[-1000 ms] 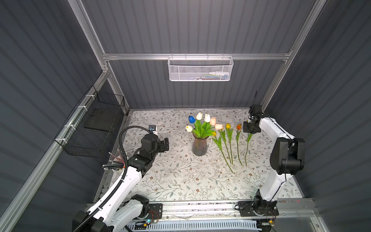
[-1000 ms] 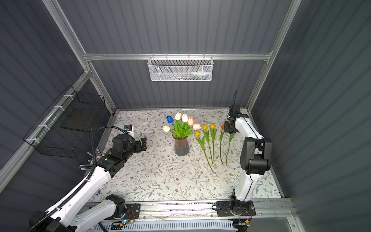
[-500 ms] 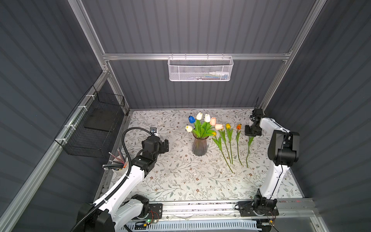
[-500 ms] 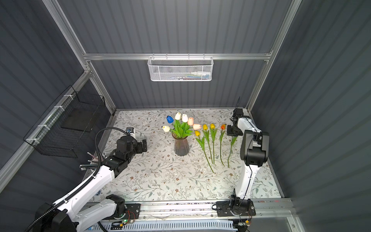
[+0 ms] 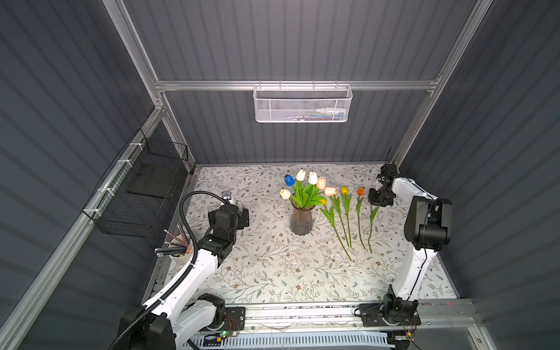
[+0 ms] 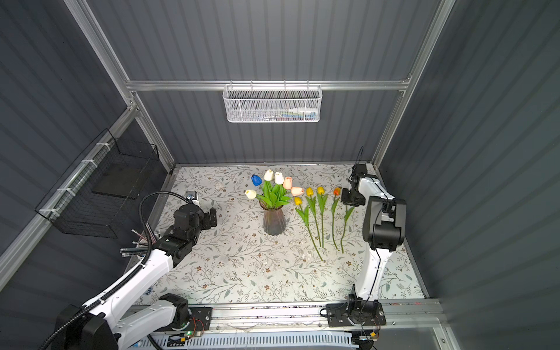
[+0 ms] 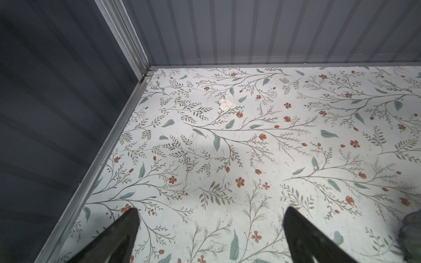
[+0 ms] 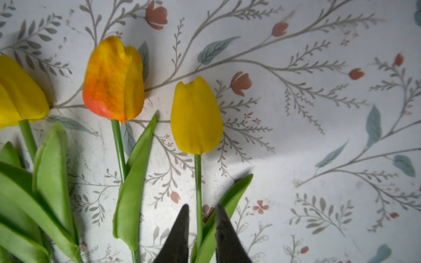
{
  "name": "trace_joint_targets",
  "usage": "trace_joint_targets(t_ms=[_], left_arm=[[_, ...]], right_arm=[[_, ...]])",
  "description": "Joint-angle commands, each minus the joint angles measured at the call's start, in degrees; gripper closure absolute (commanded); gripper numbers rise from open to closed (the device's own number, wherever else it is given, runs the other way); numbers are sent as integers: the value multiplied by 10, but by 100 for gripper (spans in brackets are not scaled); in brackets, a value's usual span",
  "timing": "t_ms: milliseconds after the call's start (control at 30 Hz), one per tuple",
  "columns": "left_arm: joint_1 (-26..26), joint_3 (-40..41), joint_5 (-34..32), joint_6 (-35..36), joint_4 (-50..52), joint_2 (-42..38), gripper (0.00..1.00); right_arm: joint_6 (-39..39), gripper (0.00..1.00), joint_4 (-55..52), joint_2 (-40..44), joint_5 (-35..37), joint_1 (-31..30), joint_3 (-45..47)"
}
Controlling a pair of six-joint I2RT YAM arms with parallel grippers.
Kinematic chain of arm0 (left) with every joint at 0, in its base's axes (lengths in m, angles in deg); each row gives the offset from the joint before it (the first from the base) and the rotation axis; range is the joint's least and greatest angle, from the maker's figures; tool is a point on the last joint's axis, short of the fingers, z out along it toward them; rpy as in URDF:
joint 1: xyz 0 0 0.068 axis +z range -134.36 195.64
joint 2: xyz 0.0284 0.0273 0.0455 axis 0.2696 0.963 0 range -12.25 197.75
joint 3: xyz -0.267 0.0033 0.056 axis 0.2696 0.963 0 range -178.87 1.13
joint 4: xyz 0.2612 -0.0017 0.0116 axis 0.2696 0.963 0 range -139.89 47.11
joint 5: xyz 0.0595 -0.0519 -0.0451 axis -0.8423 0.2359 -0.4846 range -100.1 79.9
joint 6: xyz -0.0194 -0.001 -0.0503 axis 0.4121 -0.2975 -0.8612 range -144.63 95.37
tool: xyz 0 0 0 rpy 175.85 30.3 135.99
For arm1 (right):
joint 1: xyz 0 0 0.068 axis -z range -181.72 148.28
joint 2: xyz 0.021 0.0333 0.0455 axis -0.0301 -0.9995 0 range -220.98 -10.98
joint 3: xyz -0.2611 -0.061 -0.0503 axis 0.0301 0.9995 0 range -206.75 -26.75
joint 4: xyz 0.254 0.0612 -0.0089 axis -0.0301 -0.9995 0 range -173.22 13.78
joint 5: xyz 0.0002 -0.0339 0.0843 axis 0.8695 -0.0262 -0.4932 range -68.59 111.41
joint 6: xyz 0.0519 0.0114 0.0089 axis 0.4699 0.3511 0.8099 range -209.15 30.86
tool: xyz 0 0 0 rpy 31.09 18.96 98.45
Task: Pick out yellow flowers from the vase
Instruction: Place the flower at the center of the board, then reset both arms
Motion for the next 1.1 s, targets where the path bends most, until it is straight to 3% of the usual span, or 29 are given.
trace_joint_targets(t_ms=[0, 133, 233, 333, 467, 633, 733, 900, 1067], left_arm=[[11, 14, -37, 22, -29, 5, 0], [33, 28, -41, 50, -84, 20, 0], [47, 48, -44, 77, -157, 42, 0], [54, 72, -47, 105, -244, 76, 0], [64, 80, -41, 128, -323, 145, 0], [72, 102, -15, 139, -434, 212, 0], [89, 119, 14, 127, -502, 241, 0], [120, 124, 76, 95, -505, 267, 0], [122, 207, 98, 104, -756, 382, 0]], right_arm=[[15, 72, -18, 51, -36, 2, 27], [19, 62, 36, 146, -90, 2, 93], [20, 50, 105, 237, -109, 2, 160], [27, 32, 212, 342, -102, 2, 253], [23, 2, 392, 436, -61, 2, 394], [18, 1, 570, 456, -55, 2, 534], [18, 1, 732, 449, -58, 1, 631], [11, 1, 926, 408, -41, 1, 718], [10, 1, 1086, 319, -54, 0, 754]])
